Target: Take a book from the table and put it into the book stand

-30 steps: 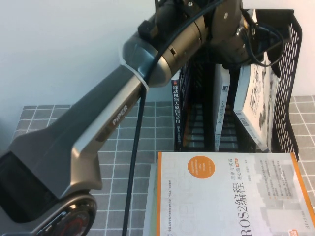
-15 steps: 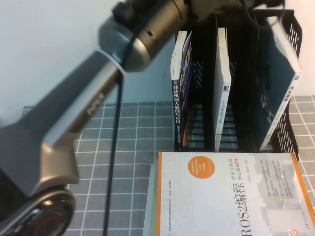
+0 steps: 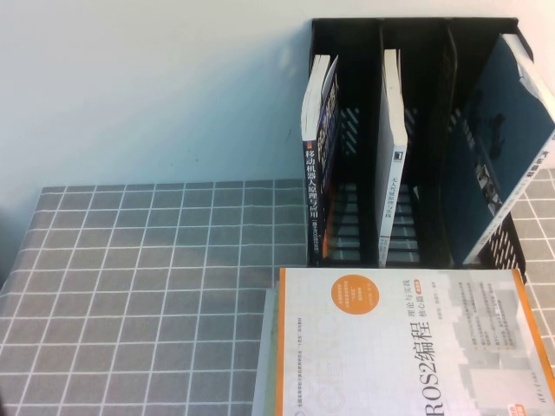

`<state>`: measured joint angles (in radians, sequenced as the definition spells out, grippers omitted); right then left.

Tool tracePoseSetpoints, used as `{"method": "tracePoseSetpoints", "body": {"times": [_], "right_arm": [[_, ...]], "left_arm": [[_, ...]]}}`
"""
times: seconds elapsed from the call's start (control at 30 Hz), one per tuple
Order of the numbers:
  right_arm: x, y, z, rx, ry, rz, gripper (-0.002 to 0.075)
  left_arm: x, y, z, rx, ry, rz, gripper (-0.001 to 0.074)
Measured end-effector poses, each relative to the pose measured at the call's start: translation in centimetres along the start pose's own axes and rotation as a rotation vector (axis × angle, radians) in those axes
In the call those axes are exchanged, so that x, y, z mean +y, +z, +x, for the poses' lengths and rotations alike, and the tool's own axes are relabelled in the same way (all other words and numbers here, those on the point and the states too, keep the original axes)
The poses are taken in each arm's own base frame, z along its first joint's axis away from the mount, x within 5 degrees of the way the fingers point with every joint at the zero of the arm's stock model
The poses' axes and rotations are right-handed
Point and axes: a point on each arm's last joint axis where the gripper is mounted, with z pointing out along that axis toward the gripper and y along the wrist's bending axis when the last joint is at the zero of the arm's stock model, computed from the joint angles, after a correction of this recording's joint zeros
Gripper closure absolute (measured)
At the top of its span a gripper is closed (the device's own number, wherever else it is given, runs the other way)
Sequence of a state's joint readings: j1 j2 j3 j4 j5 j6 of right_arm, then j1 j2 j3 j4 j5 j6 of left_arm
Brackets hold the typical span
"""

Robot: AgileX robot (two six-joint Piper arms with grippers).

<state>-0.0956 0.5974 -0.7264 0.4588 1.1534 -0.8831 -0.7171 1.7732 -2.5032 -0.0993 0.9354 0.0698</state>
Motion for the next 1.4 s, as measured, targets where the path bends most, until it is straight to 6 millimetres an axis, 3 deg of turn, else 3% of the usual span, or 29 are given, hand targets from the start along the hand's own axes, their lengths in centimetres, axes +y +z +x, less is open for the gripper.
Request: {"method": "tracePoseSetpoints", "body": {"times": [0.17,0.37,0.6,1.0,1.4], "right_arm": [[0.0,-0.5,0.5,-0.048,0.065,0.114,0.0729],[0.3,1.0,2.6,-0.180,0.127,0.252,0.0729],[1.1,3.8,5.8,-0.206,0.174,0.268,0.0729],[1.3,4.1,5.8,-0.245,0.206,0.247,0.0729],[1.4,4.1,5.7,-0.251,0.211,0.241,0.0729]], "left_arm": [[-1.6,-1.8,-0.4,-0.009,0.067,0.169,0.0734],[-2.9,-1.5,1.3,0.044,0.096,0.321,0.0734],[-2.3,-0.1,5.1,0.093,0.153,0.258,0.0735],[-1.2,-1.3,13.6,0.031,0.085,0.100,0.0737],[-1.1,0.0,15.2,0.075,0.067,0.097,0.0737]]}}
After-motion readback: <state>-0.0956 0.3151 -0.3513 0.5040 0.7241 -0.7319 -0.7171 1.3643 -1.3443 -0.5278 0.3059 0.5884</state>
